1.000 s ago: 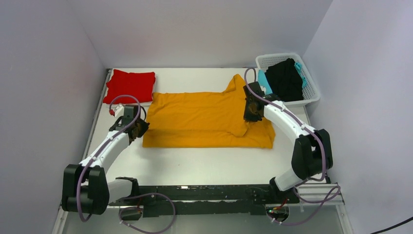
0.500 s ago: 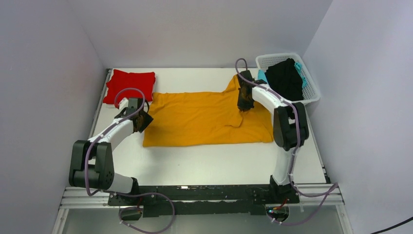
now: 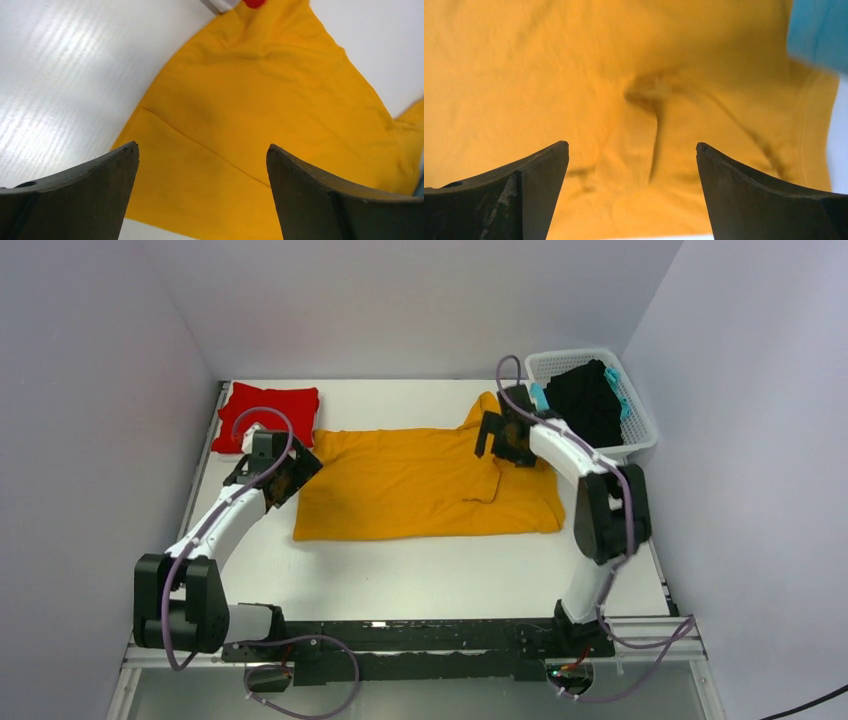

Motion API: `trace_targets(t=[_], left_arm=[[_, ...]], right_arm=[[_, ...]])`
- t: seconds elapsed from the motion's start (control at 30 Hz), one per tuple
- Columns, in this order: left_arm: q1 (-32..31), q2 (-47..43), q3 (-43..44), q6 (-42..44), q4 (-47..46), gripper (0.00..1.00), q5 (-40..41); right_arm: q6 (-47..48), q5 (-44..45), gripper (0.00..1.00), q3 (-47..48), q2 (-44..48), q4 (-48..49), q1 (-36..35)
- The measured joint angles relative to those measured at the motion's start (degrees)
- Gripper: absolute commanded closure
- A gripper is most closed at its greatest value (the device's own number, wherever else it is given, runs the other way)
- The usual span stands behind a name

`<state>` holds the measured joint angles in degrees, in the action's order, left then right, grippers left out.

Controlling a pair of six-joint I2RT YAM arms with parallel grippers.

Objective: Fold and stack the t-shirts
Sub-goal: Fold the flattened tshirt in 1/3 of the way

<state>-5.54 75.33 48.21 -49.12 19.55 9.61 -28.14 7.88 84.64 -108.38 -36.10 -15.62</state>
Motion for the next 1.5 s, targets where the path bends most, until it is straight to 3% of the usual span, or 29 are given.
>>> trace_targets(t=[0.17, 0.3, 0.5, 0.73, 1.0, 1.13, 1.4, 1.5], left_arm=[[-0.4, -2.3, -2.0, 2.8, -2.8, 0.0, -6.9], [-1.9, -4.0, -7.5, 4.5, -6.9, 0.01, -12.0], [-3.0, -4.4, -11.4, 7.0, -8.9, 0.01, -15.3], [-3.0, -6.8, -12.4, 9.2, -8.9, 0.01, -14.8], [-3.0, -7.3, -11.3, 10.3, -6.9, 0.01, -14.2], [-3.3, -5.4, -9.6, 10.6, -8.4, 0.01, -15.0], [-5.9, 11.6, -4.6, 10.8, -16.1, 0.0, -17.9], [-6.1, 13.9, -4.5, 10.8, -17.3, 0.01, -18.3]], right_arm=[[-1.3, -5.9, 0.0, -18.9, 13.8, 6.9, 0.0], [-2.1, -11.1, 0.0, -25.0, 14.4, 12.6, -0.1], [-3.0, -15.2, 0.0, -24.5, 9.5, 18.3, -0.1], [-6.6, -20.2, 0.0, -16.2, 1.0, 21.5, -1.1], [-14.0, -16.7, 0.0, -7.4, -0.8, 21.3, -1.8], [-13.4, -13.5, 0.0, -11.3, 2.3, 20.5, -1.8], [-9.3, -10.8, 0.0, -26.4, 8.6, 21.1, -1.8], [-8.7, -11.1, 0.0, -30.0, 11.0, 24.3, -1.8]])
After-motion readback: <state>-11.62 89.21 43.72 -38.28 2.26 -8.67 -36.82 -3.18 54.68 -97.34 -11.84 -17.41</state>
